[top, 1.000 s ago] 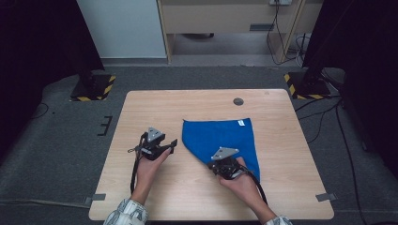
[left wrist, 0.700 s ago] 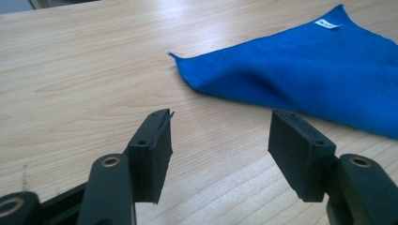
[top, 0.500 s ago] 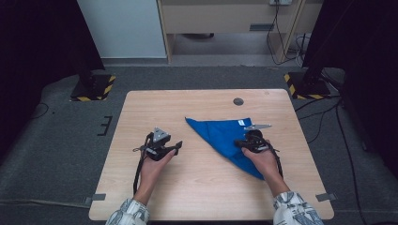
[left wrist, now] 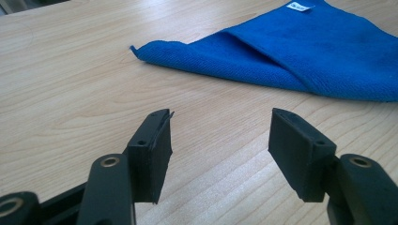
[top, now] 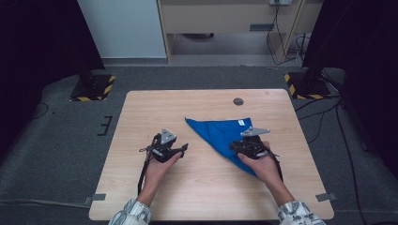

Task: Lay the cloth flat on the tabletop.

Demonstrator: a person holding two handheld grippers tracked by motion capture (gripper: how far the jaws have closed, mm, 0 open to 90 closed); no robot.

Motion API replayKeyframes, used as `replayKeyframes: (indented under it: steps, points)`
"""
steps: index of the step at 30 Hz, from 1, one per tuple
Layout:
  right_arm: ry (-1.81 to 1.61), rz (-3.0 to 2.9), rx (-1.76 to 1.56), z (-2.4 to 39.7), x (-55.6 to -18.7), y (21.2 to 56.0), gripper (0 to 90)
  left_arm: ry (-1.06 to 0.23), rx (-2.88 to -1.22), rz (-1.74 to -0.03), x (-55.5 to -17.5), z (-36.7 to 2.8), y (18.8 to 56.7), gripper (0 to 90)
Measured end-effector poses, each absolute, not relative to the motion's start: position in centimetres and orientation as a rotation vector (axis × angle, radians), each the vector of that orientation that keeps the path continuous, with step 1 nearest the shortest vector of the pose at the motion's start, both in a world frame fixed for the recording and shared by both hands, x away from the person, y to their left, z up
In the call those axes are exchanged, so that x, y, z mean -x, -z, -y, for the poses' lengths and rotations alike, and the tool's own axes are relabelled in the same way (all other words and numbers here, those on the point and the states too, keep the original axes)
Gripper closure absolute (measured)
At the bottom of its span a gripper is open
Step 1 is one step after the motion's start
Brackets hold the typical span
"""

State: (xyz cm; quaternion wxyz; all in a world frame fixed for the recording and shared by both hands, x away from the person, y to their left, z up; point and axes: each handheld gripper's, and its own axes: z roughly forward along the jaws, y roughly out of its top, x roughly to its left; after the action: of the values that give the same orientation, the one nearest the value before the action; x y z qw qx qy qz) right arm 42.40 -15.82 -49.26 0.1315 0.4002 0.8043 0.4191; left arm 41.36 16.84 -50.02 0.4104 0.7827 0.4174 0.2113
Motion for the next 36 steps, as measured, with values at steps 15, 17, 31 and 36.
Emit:
replayKeyframes:
  steps: [15,17,31,36]
  points:
    - [-0.994,-2.436,-1.000,12.0,-41.9,51.4,82.3,-0.534,-1.970,-1.053,-41.3,-17.1,50.1,38.5]
    - [-0.993,-2.439,-1.009,12.0,-42.0,51.4,85.6,-0.536,-1.970,-1.053,-41.3,-17.1,50.1,38.5]
    - [-1.143,-2.417,-1.075,12.9,-42.0,48.8,85.9,-0.542,-1.968,-1.049,-41.2,-17.2,50.0,38.4]
    - [-1.124,-2.434,-1.064,12.5,-42.0,49.1,85.5,-0.542,-1.974,-1.044,-41.2,-17.1,49.9,38.3]
